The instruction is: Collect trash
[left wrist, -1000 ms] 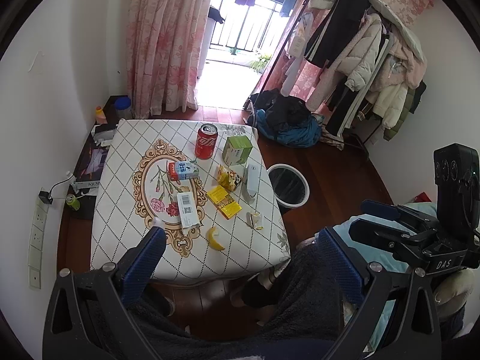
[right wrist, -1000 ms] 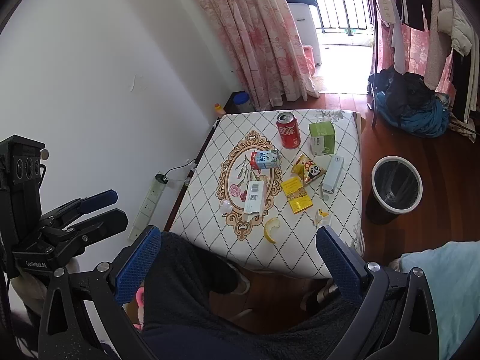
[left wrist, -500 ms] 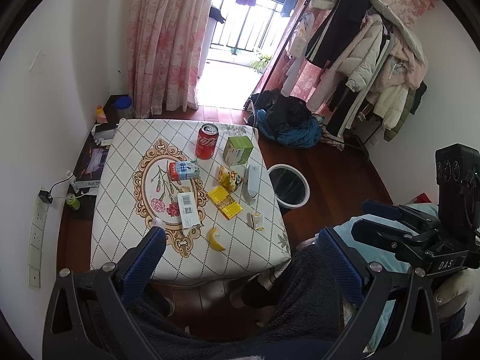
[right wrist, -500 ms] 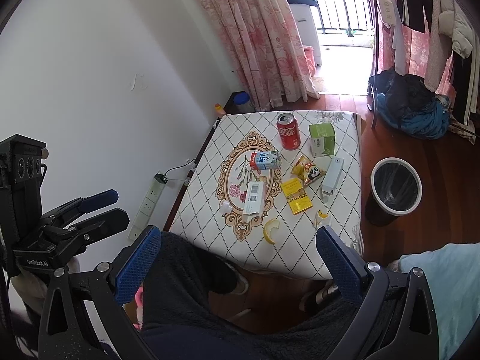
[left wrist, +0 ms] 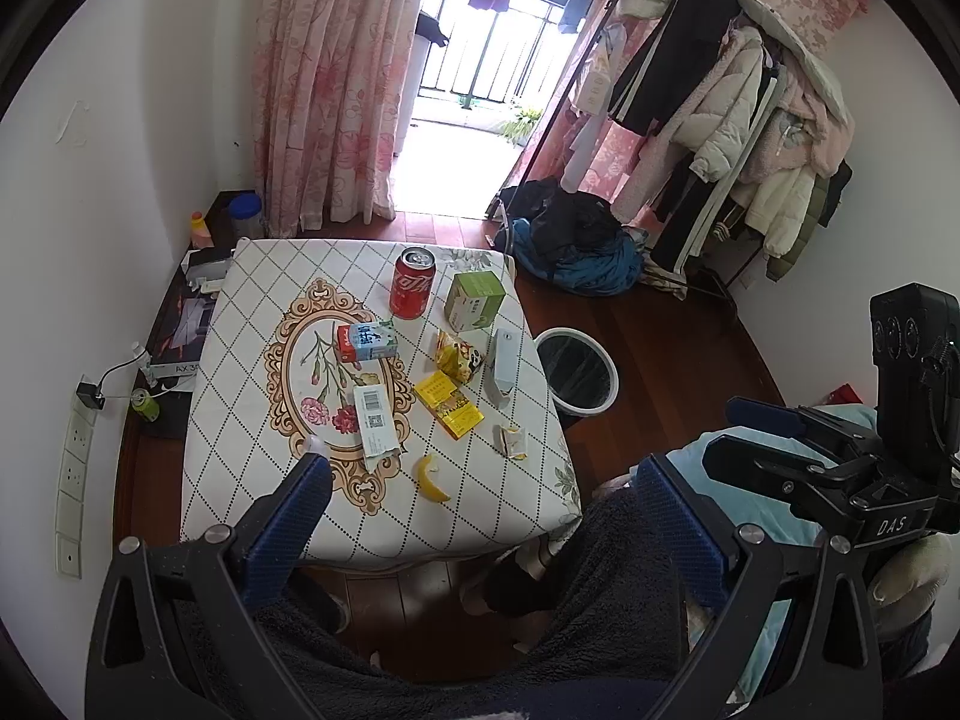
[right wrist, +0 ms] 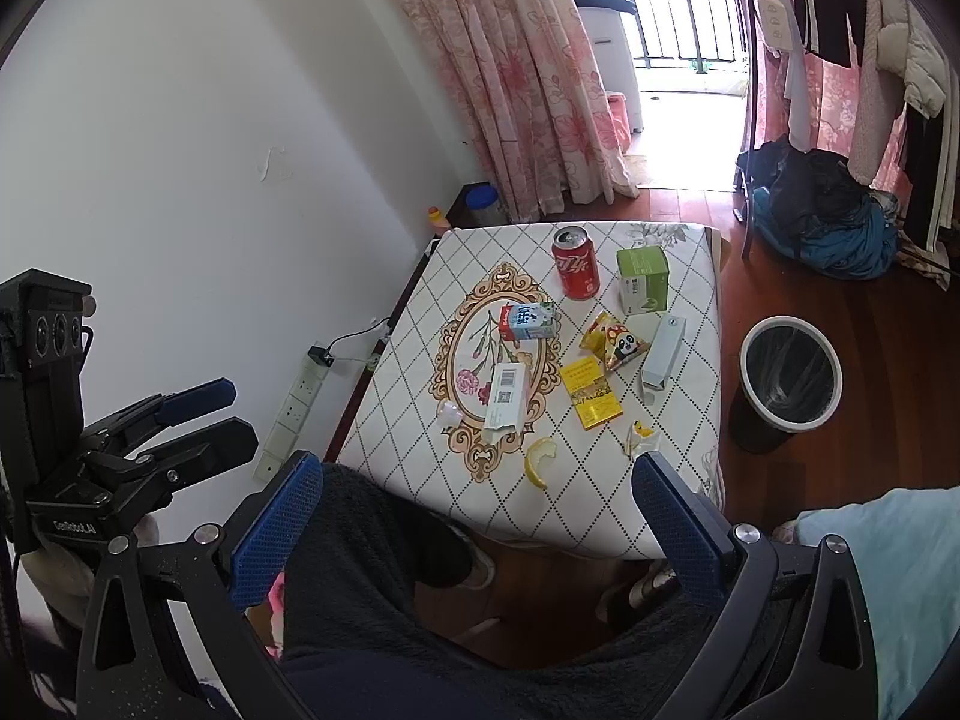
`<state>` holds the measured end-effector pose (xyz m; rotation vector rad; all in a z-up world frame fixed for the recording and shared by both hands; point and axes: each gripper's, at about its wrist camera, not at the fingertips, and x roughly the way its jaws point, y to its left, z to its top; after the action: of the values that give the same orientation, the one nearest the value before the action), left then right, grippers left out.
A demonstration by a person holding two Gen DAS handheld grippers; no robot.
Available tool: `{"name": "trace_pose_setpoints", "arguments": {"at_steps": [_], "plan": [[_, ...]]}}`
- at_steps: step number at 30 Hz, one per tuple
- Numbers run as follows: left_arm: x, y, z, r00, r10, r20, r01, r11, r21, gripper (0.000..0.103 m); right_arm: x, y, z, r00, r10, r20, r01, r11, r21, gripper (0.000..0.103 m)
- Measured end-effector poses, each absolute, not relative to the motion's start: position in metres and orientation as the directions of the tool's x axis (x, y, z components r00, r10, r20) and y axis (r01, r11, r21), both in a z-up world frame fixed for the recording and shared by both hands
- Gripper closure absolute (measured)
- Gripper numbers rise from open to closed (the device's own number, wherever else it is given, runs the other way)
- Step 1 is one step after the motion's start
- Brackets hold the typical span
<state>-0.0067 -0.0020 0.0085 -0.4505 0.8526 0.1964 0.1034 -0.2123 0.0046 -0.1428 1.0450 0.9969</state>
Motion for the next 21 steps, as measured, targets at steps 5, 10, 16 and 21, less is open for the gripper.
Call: {"name": "trace_pose_setpoints", "arguments": {"at_steps": [5, 10, 16, 21], "plan": [[-0.0065, -0.0025, 0.0086, 0.648, -0.009, -0.762, -0.344, 0.889, -0.303, 0.0, 0.1035, -0.212, 0.005, 0.128, 0.62, -0.774, -0.744, 0.576, 0.338, 0.0], [-0.0062, -0.0035, 0.0083, 0.648, -0.01, -0.761, -0.342, 0.889, -0.303, 0.0, 0.1035, -0.2118, 0.0052, 0.129, 0.618, -0.775, -0.744, 0.577, 0.337, 0.0], [-0.0066, -0.0034, 0.0081, 0.648, -0.01, -0.762, -0.343, 0.889, -0.304, 0.0, 0.104, -0.2124, 0.0054, 0.129, 0.62, -0.774, -0.743, 0.577, 0.339, 0.0], [-0.0067, -0.0038, 0.008, 0.648, -0.01, -0.761, -0.343, 0.889, -0.304, 0.0, 0.1049, -0.2126, 0.0057, 0.131, 0.621, -0.773, -0.743, 0.577, 0.338, 0.0]]}}
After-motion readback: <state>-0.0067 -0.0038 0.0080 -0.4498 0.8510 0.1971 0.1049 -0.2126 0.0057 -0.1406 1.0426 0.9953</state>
